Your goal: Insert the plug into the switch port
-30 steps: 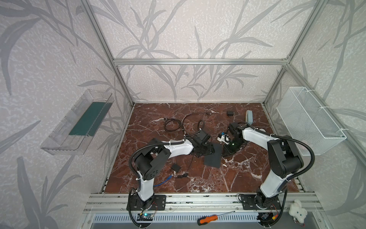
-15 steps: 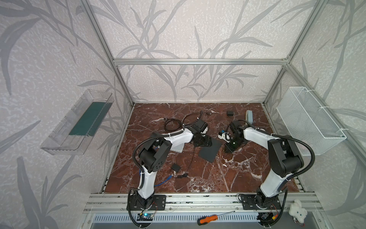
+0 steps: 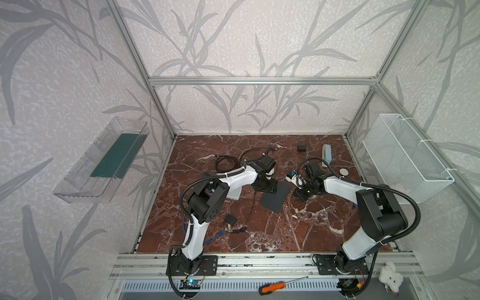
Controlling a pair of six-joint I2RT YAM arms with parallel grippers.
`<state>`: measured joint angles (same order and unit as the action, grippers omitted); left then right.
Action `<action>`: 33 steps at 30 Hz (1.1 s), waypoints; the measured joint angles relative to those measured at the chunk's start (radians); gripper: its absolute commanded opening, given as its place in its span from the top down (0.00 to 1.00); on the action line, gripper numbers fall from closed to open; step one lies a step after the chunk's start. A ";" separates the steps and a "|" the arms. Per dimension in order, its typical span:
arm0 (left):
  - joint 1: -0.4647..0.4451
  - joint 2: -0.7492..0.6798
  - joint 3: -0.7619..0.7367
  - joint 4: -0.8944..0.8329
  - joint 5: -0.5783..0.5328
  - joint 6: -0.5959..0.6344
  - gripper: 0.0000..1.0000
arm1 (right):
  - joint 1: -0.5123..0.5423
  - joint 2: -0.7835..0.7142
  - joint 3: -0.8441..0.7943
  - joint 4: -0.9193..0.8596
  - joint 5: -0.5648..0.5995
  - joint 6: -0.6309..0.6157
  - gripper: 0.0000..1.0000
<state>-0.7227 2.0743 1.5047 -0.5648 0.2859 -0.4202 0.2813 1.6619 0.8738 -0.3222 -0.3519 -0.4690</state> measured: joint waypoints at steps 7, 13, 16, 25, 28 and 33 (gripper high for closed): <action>-0.023 0.013 0.018 -0.010 -0.005 0.009 0.37 | -0.002 0.003 0.000 0.029 -0.030 -0.034 0.98; -0.022 0.013 0.050 -0.042 -0.005 0.029 0.35 | -0.004 0.021 0.004 0.027 -0.040 -0.080 0.98; -0.021 0.013 0.098 -0.071 -0.013 0.047 0.34 | -0.004 0.021 0.004 0.025 -0.050 -0.106 0.98; -0.019 0.074 0.171 -0.100 -0.038 0.099 0.34 | -0.005 0.021 0.004 0.045 -0.077 -0.158 0.98; -0.015 0.102 0.176 -0.114 -0.042 0.110 0.33 | -0.005 0.021 0.004 0.046 -0.078 -0.171 0.98; -0.008 0.108 0.187 -0.116 -0.018 0.141 0.33 | -0.006 0.021 0.004 0.050 -0.079 -0.194 0.98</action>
<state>-0.7307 2.1826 1.6913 -0.6804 0.2684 -0.2790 0.2756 1.6829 0.8780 -0.2726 -0.4313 -0.6628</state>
